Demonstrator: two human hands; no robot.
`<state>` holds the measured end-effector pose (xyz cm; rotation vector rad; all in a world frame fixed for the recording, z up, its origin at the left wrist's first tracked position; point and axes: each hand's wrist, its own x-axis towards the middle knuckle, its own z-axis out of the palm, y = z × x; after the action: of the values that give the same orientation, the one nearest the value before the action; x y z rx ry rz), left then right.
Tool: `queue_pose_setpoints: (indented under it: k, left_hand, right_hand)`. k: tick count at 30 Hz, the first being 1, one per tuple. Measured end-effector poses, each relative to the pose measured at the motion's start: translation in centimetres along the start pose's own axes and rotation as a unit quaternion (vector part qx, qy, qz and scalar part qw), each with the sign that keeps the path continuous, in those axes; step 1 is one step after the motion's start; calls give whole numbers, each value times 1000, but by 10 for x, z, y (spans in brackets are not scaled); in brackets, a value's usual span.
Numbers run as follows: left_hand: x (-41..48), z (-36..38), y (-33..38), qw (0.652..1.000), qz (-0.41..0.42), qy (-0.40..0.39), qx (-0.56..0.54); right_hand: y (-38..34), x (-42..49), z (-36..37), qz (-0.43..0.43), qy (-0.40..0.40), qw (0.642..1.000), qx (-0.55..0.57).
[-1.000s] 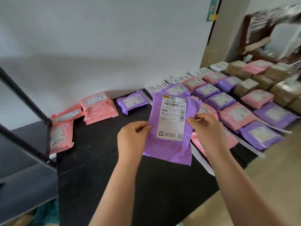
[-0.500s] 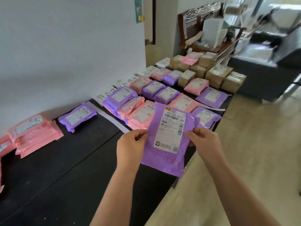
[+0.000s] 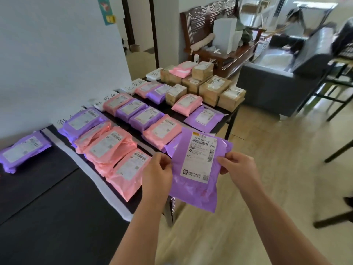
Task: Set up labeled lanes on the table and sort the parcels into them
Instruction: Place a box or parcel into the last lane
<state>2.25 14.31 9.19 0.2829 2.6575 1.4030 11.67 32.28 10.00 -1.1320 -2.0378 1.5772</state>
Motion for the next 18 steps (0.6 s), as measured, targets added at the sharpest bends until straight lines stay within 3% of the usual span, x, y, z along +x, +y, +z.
queue_pose_setpoints:
  k: [8, 18]
  left_hand:
    - [63, 66, 28, 998, 7, -16, 61]
    - [204, 156, 65, 991, 48, -67, 107]
  right_hand:
    - [9, 87, -19, 30, -15, 999, 7]
    - [3, 246, -6, 78, 1, 997, 2]
